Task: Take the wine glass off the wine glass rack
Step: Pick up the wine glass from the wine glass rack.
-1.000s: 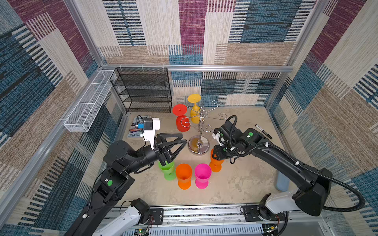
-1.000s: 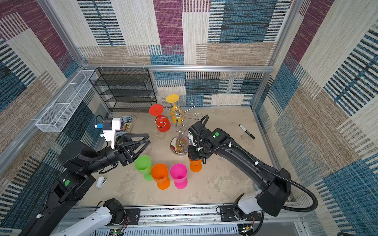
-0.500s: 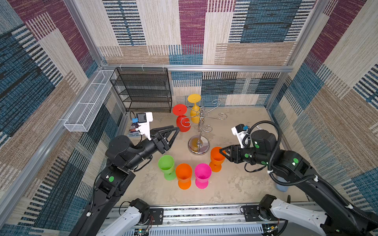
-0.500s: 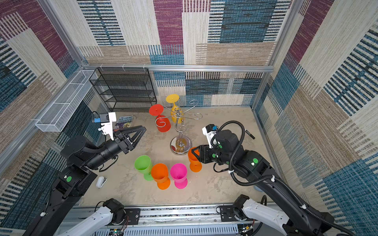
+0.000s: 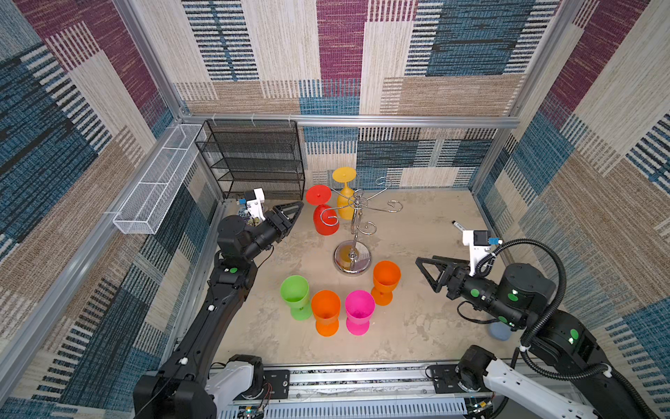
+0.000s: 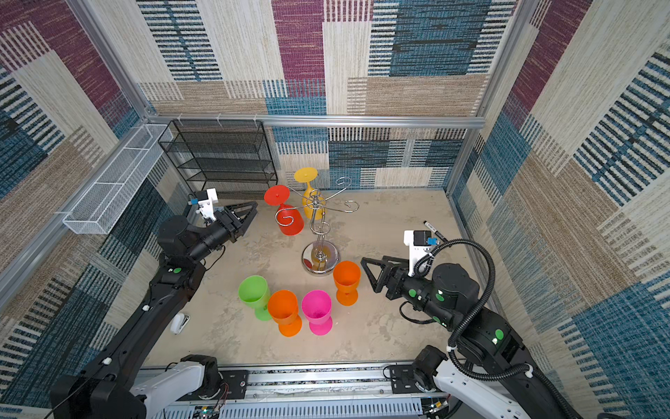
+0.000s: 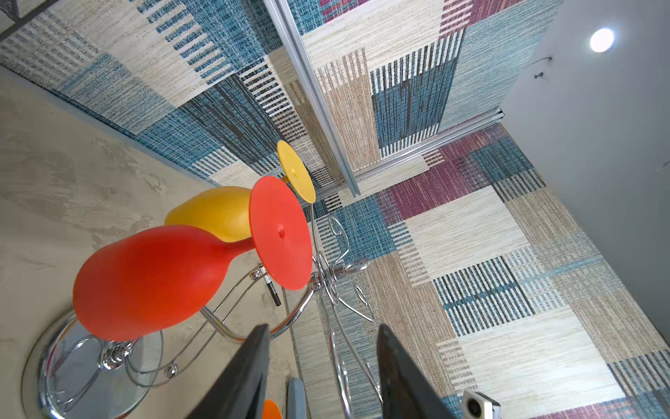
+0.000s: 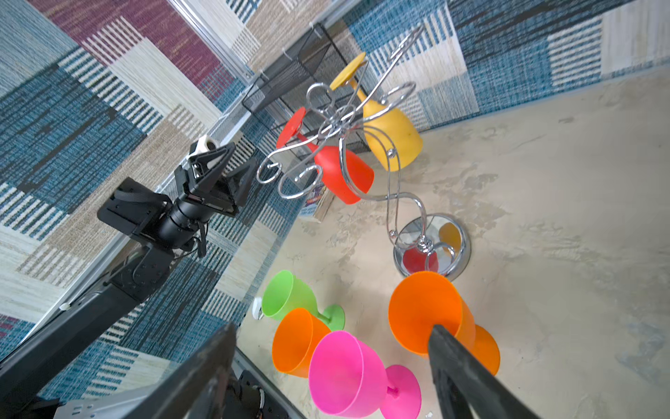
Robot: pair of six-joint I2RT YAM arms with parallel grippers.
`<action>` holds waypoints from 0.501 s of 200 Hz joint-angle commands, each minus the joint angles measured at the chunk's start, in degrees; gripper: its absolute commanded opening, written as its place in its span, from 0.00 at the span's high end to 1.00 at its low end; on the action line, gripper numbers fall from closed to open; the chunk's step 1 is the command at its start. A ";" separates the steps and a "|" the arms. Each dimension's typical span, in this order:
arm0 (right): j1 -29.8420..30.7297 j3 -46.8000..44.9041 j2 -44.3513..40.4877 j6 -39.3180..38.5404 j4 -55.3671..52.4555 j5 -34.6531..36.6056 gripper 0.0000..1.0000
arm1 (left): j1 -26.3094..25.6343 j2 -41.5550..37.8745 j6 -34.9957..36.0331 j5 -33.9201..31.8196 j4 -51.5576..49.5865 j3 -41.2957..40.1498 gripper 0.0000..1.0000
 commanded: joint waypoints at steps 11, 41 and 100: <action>0.05 -1.45 -2.28 -1.29 4.40 6.16 0.18 | 0.28 4.34 -4.18 3.24 8.44 1.30 0.50; 0.05 -2.69 -3.64 -1.69 6.18 8.09 0.20 | 0.36 7.91 -5.11 3.93 10.60 2.53 0.50; 0.05 -3.65 -5.08 -2.00 7.12 9.74 0.21 | 0.28 12.56 -7.81 4.56 16.15 3.47 0.51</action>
